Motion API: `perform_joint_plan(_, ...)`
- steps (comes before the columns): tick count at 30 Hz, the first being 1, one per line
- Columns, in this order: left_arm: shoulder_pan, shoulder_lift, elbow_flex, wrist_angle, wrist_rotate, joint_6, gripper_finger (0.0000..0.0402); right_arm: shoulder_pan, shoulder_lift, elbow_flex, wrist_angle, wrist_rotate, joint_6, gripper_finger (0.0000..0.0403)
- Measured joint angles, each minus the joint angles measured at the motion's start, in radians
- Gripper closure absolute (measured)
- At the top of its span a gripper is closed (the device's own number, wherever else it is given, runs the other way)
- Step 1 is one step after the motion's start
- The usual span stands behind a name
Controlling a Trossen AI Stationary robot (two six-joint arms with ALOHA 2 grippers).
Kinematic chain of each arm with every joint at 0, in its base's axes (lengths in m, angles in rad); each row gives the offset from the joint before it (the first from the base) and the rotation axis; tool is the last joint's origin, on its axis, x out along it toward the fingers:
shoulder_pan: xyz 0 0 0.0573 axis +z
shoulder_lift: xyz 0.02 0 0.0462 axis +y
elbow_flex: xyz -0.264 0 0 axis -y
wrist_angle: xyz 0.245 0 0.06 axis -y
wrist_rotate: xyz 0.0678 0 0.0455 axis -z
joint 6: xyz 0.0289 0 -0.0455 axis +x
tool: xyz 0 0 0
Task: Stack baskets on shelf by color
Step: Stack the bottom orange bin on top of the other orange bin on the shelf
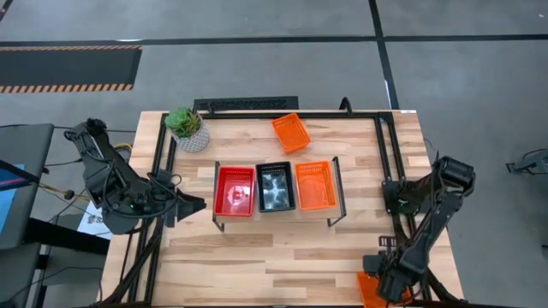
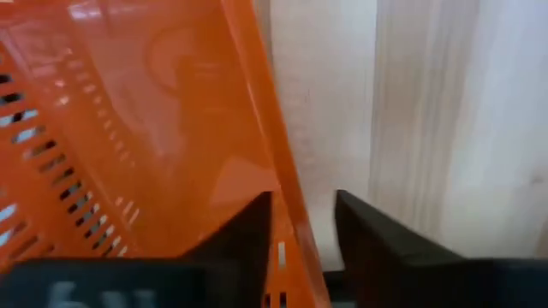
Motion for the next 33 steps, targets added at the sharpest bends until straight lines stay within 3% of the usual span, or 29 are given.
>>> perform_joint_plan(4, 0.0, 0.0, 0.0, 0.0, 0.0, -0.013, 0.0223, -0.011, 0.009, 0.0, 0.029, -0.018, 0.024, 0.0357)
perform_joint_plan(6, 0.0, 0.0, 0.0, 0.0, 0.0, -0.014, 0.0223, -0.018, -0.008, 0.0, 0.021, -0.019, 0.045, 0.0387)
perform_joint_plan(12, 0.0, 0.0, 0.0, 0.0, 0.005, -0.014, 0.0223, -0.068, -0.124, 0.065, 0.012, 0.014, 0.101, 0.0395)
perform_joint_plan(15, 0.0, 0.0, 0.0, 0.0, 0.005, -0.014, 0.0223, -0.108, -0.21, 0.126, 0.013, 0.084, 0.144, 0.0397)
perform_joint_plan(17, 0.0, 0.0, 0.0, 0.0, 0.005, -0.014, 0.0223, -0.152, -0.269, 0.178, 0.001, 0.169, 0.193, 0.0397)
perform_joint_plan(22, 0.0, -0.001, 0.0, 0.0, 0.003, -0.014, 0.0223, -0.31, -0.381, 0.324, -0.099, 0.503, 0.423, 0.0398)
perform_joint_plan(24, 0.0, -0.001, 0.0, 0.001, 0.003, -0.014, 0.0223, -0.388, -0.404, 0.38, -0.121, 0.576, 0.452, 0.0398)
perform_joint_plan(28, 0.0, -0.001, 0.0, 0.001, 0.002, -0.014, 0.0223, -0.569, -0.412, 0.484, -0.245, 0.577, 0.423, 0.0396)
perform_joint_plan(33, 0.0, -0.001, 0.0, 0.001, 0.0, -0.014, 0.0223, -0.768, -0.357, 0.557, -0.396, 0.457, 0.332, 0.0396)
